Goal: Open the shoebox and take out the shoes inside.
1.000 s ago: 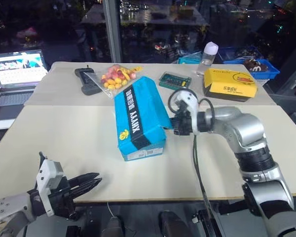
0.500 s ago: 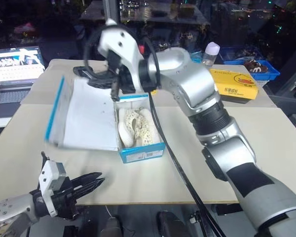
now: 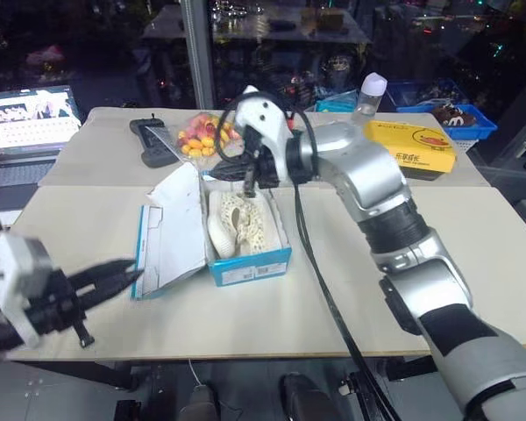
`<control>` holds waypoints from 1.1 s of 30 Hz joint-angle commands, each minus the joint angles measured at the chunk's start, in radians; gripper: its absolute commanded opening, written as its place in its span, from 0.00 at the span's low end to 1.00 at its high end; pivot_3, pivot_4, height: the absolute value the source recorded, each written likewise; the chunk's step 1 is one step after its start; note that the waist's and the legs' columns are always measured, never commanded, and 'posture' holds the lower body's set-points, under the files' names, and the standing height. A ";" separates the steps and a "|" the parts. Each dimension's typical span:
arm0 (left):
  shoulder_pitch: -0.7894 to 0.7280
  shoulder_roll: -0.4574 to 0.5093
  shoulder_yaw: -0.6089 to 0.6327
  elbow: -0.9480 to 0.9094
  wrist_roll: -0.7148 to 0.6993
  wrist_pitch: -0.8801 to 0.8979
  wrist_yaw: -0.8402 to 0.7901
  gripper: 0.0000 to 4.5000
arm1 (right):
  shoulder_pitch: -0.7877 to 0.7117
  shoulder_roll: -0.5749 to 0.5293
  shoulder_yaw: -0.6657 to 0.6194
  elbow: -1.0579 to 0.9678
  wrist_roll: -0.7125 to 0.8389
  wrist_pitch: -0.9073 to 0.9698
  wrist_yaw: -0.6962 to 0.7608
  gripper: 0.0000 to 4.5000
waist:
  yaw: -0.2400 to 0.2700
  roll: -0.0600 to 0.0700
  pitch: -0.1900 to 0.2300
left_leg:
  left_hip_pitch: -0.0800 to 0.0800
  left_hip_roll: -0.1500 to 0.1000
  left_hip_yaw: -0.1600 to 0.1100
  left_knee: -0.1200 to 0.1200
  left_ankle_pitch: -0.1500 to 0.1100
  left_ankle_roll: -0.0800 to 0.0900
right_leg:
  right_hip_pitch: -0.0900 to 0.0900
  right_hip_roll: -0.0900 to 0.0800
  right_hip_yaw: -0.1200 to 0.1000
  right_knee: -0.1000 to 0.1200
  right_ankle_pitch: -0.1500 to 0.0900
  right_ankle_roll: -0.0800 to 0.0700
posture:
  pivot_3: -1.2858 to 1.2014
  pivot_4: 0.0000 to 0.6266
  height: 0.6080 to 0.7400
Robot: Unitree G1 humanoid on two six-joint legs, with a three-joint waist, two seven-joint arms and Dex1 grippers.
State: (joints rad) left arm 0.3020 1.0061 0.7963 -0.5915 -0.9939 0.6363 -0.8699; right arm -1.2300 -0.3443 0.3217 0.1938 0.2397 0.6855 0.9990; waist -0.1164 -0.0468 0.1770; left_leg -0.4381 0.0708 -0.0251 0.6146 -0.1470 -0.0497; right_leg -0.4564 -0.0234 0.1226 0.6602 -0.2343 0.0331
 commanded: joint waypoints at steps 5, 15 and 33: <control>-0.408 0.211 -0.296 0.317 0.064 0.003 -0.148 0.20 | 0.064 -0.114 0.117 -0.055 -0.111 -0.043 0.081 0.07 | -0.009 0.001 0.001 | 0.001 -0.001 0.001 0.000 0.000 0.000 | 0.000 0.000 0.001 0.000 0.000 0.000 | 0.52 0.24 1.00; -0.605 0.144 -0.505 0.436 0.207 -0.029 -0.240 0.20 | -0.019 -0.023 0.141 0.172 -0.203 -0.162 0.089 0.59 | -0.015 0.001 0.001 | -0.001 0.000 -0.002 -0.007 0.000 0.000 | -0.004 0.003 0.001 0.004 0.001 0.001 | 0.52 0.24 1.00; -0.574 0.091 -0.460 0.410 0.245 -0.019 -0.260 0.20 | -0.007 0.015 0.290 0.311 -0.418 -0.372 0.153 0.99 | -0.004 0.001 0.001 | -0.001 -0.001 -0.003 -0.002 0.000 0.000 | -0.002 0.002 0.001 0.005 -0.001 0.008 | 0.52 0.24 1.00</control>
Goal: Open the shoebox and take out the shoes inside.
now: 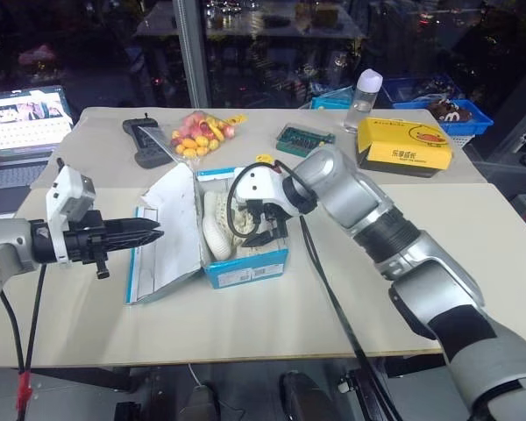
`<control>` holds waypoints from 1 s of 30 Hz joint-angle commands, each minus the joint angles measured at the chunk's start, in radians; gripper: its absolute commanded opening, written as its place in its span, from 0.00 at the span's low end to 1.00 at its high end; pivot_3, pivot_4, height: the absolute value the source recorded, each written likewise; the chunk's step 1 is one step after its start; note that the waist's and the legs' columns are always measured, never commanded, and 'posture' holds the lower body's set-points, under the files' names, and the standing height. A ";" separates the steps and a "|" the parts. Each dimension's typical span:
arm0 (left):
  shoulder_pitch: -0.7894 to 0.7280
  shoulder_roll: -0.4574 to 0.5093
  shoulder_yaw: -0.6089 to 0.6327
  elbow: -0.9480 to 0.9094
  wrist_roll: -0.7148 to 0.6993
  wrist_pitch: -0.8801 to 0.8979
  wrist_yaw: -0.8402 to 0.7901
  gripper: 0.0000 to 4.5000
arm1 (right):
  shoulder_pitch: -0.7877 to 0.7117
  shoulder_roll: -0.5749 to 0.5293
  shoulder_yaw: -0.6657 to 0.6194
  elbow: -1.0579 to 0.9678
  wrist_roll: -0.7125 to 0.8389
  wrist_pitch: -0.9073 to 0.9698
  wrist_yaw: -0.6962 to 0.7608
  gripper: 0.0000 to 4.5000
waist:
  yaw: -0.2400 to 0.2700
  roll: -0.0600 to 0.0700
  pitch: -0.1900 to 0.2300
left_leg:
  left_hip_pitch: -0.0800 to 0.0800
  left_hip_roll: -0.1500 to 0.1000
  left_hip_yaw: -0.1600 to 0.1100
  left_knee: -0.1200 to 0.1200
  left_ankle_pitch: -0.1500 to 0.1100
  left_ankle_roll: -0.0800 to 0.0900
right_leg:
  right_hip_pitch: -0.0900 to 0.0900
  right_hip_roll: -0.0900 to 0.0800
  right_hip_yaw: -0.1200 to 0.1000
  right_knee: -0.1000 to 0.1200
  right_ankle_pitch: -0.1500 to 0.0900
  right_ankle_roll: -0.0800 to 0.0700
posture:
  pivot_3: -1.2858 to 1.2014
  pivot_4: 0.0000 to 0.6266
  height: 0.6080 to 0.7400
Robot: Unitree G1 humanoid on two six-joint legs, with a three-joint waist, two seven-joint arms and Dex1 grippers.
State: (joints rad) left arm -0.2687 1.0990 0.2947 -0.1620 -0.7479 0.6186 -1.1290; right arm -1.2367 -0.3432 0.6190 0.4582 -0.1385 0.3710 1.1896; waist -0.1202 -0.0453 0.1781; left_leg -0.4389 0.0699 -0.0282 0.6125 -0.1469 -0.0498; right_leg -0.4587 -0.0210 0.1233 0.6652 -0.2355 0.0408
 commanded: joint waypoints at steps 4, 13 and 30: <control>-0.008 -0.008 0.040 -0.010 0.005 -0.004 0.001 0.20 | 0.007 0.035 -0.019 0.079 -0.065 -0.070 -0.057 0.99 | -0.001 0.000 0.000 | 0.000 0.000 0.000 0.000 0.000 0.000 | 0.001 0.000 0.000 0.000 0.000 0.000 | 0.52 0.24 1.00; 0.009 -0.022 0.040 -0.025 0.005 -0.004 0.001 0.20 | 0.050 0.042 -0.031 0.016 -0.081 -0.044 -0.046 0.99 | -0.002 0.000 0.000 | 0.002 0.000 0.000 0.000 0.000 0.000 | 0.002 0.000 0.000 0.001 0.001 0.000 | 0.52 0.24 1.00; 0.049 -0.036 0.069 -0.042 0.006 0.001 0.001 0.20 | 0.051 -0.004 -0.107 -0.377 -0.033 0.169 0.017 0.99 | 0.001 0.000 0.000 | 0.001 0.000 0.000 0.000 0.000 0.000 | 0.001 0.000 0.000 0.001 0.001 0.000 | 0.52 0.24 1.00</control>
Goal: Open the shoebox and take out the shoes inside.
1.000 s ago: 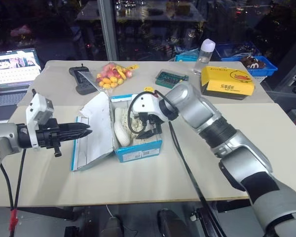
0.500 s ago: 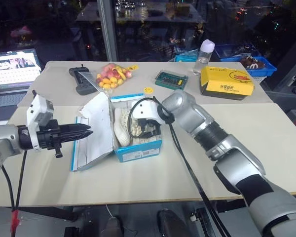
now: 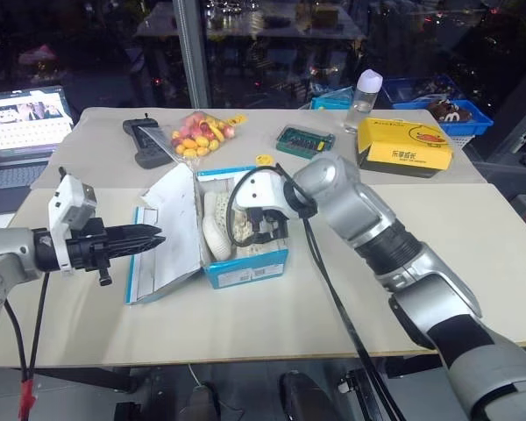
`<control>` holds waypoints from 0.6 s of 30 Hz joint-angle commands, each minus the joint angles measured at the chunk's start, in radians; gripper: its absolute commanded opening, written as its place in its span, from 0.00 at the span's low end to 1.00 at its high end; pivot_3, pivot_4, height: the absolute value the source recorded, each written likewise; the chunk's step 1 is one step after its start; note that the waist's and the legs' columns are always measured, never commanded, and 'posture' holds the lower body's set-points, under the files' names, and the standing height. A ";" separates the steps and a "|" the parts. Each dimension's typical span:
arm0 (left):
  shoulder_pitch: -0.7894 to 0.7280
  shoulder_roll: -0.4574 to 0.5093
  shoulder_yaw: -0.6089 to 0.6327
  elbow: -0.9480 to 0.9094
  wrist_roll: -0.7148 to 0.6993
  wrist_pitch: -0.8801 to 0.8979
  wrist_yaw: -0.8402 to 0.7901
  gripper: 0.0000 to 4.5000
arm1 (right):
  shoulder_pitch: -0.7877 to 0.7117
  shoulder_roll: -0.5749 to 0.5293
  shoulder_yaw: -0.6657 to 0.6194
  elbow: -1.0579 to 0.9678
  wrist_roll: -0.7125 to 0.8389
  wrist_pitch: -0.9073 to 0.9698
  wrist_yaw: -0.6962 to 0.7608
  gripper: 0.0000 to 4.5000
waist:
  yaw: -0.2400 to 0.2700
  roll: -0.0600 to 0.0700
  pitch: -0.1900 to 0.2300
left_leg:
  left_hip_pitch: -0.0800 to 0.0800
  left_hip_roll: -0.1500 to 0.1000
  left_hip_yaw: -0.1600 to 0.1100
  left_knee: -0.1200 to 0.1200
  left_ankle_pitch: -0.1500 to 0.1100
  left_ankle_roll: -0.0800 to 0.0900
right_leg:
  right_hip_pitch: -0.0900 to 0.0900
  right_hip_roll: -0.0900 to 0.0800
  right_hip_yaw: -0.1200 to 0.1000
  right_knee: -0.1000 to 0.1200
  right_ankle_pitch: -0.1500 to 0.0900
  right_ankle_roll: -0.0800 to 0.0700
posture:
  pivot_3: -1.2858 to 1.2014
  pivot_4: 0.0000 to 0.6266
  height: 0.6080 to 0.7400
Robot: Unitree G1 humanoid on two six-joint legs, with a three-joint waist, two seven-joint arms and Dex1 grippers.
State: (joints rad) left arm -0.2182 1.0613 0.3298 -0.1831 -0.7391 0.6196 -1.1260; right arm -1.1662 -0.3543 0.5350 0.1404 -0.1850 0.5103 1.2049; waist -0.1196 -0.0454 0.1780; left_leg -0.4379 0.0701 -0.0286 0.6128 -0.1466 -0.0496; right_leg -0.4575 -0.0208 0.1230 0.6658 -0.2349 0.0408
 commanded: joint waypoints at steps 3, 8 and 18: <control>-0.003 0.000 0.032 -0.017 0.002 -0.004 -0.002 0.20 | -0.011 0.025 -0.008 -0.068 0.016 0.048 -0.010 0.99 | 0.001 0.000 0.000 | 0.000 0.000 0.000 0.001 0.000 0.000 | 0.000 0.000 0.000 0.000 0.000 0.000 | 0.52 0.24 1.00; 0.004 -0.004 0.037 -0.017 0.004 -0.002 0.000 0.20 | 0.030 0.068 0.033 -0.012 0.000 0.053 -0.043 0.99 | 0.000 0.000 0.000 | 0.000 0.000 0.000 0.001 0.000 0.000 | 0.000 0.000 0.000 0.000 0.000 0.000 | 0.52 0.24 1.00; 0.015 -0.009 0.049 -0.034 -0.005 0.009 0.016 0.20 | 0.035 0.073 0.056 0.245 -0.058 -0.030 -0.125 0.99 | 0.001 -0.002 -0.001 | 0.003 0.000 0.000 0.001 0.000 0.000 | 0.003 0.000 0.000 0.000 0.001 0.000 | 0.52 0.24 1.00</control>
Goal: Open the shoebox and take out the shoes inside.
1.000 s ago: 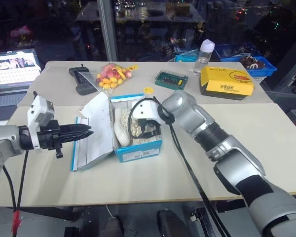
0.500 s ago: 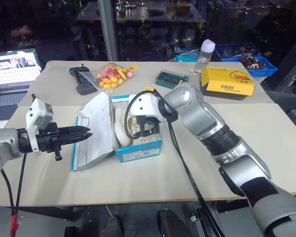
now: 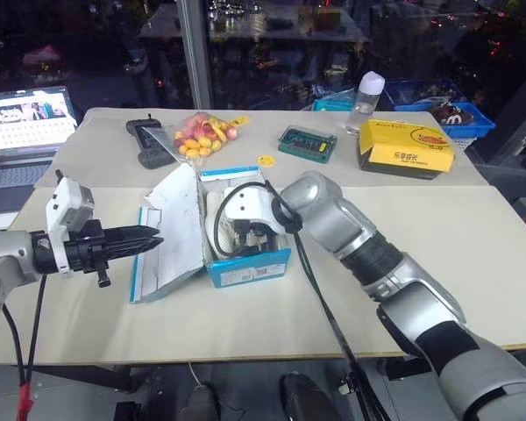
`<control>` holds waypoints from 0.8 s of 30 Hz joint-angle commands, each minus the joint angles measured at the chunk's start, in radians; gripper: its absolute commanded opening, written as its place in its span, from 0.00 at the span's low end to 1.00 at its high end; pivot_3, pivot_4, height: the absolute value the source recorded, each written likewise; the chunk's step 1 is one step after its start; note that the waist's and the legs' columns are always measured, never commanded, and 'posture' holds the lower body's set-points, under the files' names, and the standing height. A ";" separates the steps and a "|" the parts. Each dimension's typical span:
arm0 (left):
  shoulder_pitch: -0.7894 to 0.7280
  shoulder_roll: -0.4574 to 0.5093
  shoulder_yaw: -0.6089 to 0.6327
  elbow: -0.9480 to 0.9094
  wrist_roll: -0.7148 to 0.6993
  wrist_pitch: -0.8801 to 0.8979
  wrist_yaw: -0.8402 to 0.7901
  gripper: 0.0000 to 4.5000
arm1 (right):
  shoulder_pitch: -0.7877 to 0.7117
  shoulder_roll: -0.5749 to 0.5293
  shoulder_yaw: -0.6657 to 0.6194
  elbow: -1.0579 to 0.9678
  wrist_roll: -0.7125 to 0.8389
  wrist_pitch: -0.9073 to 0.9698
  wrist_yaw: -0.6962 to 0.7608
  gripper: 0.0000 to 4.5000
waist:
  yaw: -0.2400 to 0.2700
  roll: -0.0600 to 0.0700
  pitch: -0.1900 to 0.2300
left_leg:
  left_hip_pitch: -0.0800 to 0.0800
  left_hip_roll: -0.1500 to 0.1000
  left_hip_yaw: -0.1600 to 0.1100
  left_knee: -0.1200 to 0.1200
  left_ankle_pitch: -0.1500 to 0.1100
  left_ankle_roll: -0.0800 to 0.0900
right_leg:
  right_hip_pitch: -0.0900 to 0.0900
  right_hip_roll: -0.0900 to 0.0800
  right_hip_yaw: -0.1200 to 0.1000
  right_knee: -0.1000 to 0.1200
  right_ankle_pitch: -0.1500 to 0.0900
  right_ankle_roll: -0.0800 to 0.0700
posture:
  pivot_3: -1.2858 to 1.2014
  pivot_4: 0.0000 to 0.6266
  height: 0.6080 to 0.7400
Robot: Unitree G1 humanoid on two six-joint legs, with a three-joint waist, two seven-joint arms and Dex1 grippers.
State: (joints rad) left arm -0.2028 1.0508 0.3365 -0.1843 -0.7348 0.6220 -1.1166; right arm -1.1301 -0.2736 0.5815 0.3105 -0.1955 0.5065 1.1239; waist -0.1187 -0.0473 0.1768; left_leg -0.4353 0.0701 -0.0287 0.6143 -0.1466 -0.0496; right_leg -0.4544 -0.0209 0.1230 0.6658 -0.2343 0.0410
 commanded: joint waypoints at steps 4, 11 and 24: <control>0.002 -0.002 0.042 -0.042 -0.013 0.013 0.011 0.20 | -0.023 -0.014 0.007 0.095 -0.065 -0.043 -0.048 0.99 | 0.001 0.000 0.000 | 0.008 0.000 0.000 0.000 0.000 0.000 | 0.010 0.000 0.000 -0.002 0.000 -0.003 | 0.52 0.24 1.00; -0.016 -0.005 0.036 -0.038 -0.013 0.020 0.015 0.20 | -0.025 -0.031 0.021 0.097 -0.090 -0.057 -0.021 0.60 | 0.000 0.000 0.000 | 0.012 0.000 0.001 0.000 0.000 0.000 | 0.014 -0.001 0.000 -0.002 -0.002 -0.006 | 0.52 0.24 1.00; -0.035 -0.015 0.024 -0.041 -0.006 0.029 0.021 0.20 | -0.035 -0.036 -0.009 -0.001 -0.074 -0.014 0.004 0.00 | 0.000 0.000 0.000 | 0.011 0.000 0.000 -0.005 0.000 0.000 | 0.012 -0.001 -0.001 -0.002 -0.005 0.000 | 0.52 0.24 1.00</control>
State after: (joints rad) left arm -0.2187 1.0336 0.3387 -0.2034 -0.7356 0.6549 -1.0991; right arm -1.1467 -0.2992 0.6107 0.3718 -0.2724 0.4692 1.1200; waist -0.1185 -0.0475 0.1770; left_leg -0.4241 0.0698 -0.0284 0.6099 -0.1468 -0.0499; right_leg -0.4419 -0.0221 0.1221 0.6638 -0.2391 0.0411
